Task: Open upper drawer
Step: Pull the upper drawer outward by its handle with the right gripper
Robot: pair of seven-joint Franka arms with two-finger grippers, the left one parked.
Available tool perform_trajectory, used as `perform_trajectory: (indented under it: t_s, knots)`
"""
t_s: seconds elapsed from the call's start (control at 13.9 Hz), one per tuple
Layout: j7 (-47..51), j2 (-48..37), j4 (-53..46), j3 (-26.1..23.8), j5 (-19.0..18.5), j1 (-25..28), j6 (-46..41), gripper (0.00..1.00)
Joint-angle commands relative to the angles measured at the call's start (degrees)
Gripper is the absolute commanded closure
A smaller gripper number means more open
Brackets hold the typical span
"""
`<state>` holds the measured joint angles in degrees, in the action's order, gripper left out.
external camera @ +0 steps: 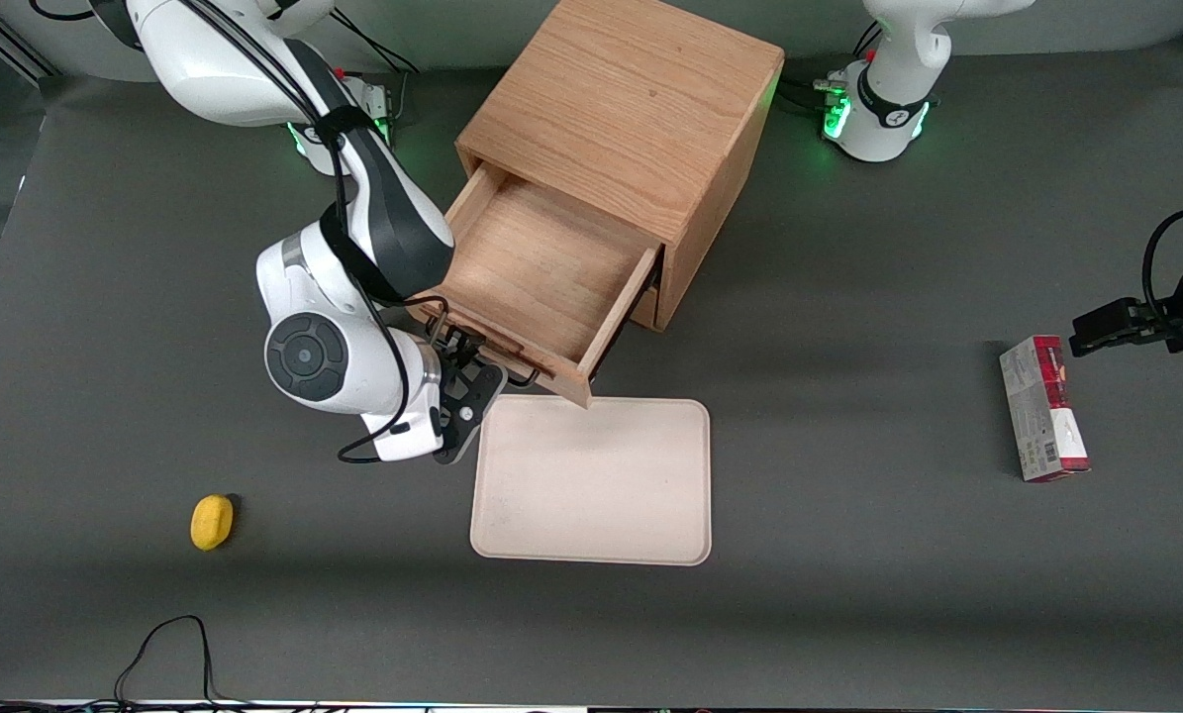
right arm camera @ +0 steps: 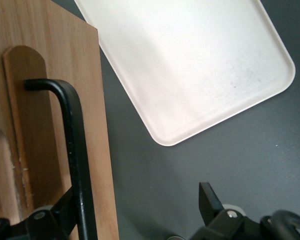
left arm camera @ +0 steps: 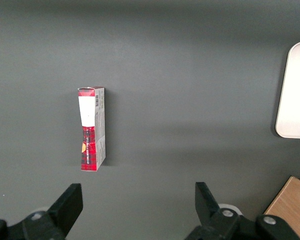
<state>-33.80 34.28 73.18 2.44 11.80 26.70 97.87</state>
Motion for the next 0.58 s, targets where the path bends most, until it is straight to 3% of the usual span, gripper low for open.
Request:
perform_trajectory:
  t_s: [0.0, 0.51]
  knots:
    - [-1.53, 2.28, -3.74, -0.24, -0.63, -1.30, -0.13, 0.00]
    - [-1.35, 3.42, -4.97, -0.24, -0.63, -2.27, 0.39, 0.00]
